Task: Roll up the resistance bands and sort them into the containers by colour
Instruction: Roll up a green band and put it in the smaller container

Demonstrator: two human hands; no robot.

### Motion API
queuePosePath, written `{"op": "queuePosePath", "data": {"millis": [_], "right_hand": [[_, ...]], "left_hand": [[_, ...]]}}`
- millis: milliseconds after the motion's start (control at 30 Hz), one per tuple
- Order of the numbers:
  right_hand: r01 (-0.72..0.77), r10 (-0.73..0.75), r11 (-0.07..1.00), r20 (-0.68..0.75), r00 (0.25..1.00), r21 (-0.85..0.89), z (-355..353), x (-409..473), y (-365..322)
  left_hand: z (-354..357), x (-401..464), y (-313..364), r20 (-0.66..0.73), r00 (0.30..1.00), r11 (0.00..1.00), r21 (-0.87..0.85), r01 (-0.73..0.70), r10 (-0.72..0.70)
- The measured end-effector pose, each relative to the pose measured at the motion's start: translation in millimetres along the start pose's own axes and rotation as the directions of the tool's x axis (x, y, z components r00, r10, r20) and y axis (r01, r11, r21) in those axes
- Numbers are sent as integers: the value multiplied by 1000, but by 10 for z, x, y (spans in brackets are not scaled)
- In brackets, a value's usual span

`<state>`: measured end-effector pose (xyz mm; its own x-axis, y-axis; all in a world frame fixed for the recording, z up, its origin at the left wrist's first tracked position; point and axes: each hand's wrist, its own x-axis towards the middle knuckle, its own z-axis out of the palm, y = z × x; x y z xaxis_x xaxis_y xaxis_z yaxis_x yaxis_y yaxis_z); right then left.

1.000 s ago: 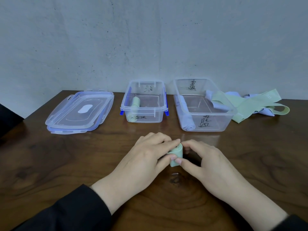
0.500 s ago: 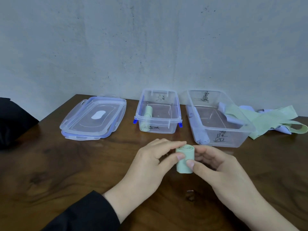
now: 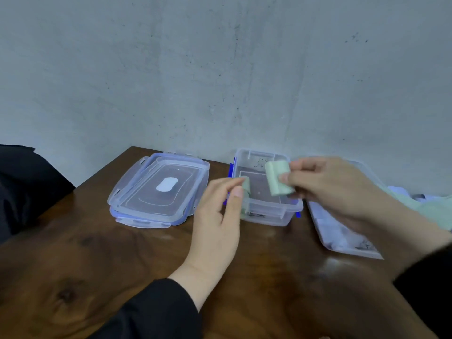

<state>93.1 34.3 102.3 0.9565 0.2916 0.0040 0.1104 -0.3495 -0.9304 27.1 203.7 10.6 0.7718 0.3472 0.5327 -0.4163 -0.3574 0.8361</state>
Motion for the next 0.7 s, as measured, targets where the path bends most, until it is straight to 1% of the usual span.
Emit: {"op": "queuePosePath", "data": {"millis": [33,100,200,267,333,400,467,500,567,700], "right_hand": [[-23,23,1000,-17,1000,-14,-14,221,-26],[-79,73,992,-69,995,-95,-10,655,-46],[-188,170,963,-103,980,-195,78,1158,-2],[-237,213,921,-111,971,-308,185,1339,49],[-256,220,873,-133,966,-416,299,1455,107],[-264,219,847,-150,964,-461,406,1544,156],[-274,220,779,-163,962,-564,500,1607,181],[-276,210,736,-179,961,-618,535,1635,191],[-276,168,687,-224,960,-672,594,1651,191],[-190,-7,581,-238,971,-791,680,1656,238]], "left_hand": [[11,67,-29,-23,999,1000,3,31,-31],[46,192,-109,-40,992,993,-2,120,-120],[97,350,-272,-19,958,958,-36,284,-285],[117,420,-339,7,933,930,-80,360,-361],[137,468,-349,38,913,908,-97,409,-407],[159,505,-353,64,904,898,-106,427,-423],[171,530,-356,96,892,885,-120,450,-441],[178,537,-366,115,883,876,-123,466,-454],[186,552,-383,135,868,861,-125,494,-478],[195,569,-395,180,863,865,-97,492,-471]]}}
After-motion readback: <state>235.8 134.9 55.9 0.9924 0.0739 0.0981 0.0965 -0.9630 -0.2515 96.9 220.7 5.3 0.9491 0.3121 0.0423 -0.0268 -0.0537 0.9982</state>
